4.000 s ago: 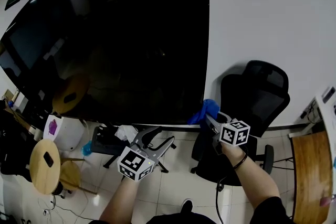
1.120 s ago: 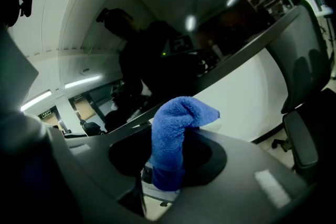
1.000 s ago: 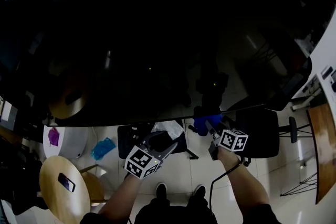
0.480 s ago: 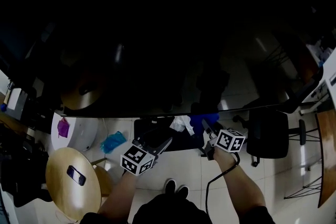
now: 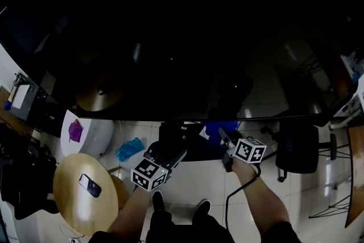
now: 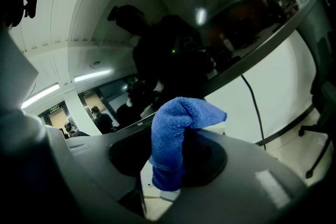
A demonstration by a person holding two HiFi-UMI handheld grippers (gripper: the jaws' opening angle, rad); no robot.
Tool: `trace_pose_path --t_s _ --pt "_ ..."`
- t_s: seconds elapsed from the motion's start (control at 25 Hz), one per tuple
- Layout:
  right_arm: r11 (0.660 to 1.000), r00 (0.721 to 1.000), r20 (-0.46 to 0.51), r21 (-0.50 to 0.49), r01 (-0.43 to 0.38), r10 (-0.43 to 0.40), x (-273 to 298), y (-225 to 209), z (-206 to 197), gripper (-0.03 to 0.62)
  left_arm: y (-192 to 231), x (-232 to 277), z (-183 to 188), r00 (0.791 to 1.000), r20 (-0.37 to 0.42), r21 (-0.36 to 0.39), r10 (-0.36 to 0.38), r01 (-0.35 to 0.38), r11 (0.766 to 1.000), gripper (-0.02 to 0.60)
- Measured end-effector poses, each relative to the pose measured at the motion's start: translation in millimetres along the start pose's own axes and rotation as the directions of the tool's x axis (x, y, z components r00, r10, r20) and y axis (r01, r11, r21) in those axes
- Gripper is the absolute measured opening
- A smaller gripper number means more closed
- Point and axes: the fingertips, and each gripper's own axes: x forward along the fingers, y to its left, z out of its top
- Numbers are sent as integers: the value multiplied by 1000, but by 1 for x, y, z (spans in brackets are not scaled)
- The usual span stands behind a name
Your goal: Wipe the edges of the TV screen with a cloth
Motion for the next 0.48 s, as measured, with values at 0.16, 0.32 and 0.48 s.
trace_pose_path --t_s 0.16,0.32,0.48 --pt "1000 1000 17 -4 15 -15 22 33 -12 152 30 -29 -9 1000 -4 5 -31 31 1000 203" --pt "1000 1000 11 -8 23 -23 44 71 -30 151 59 -60 -16 998 -18 9 -54 54 998 204" --pt "1000 1000 13 -20 12 -12 70 104 -47 152 90 -89 -17 998 -15 19 -57 58 998 204"
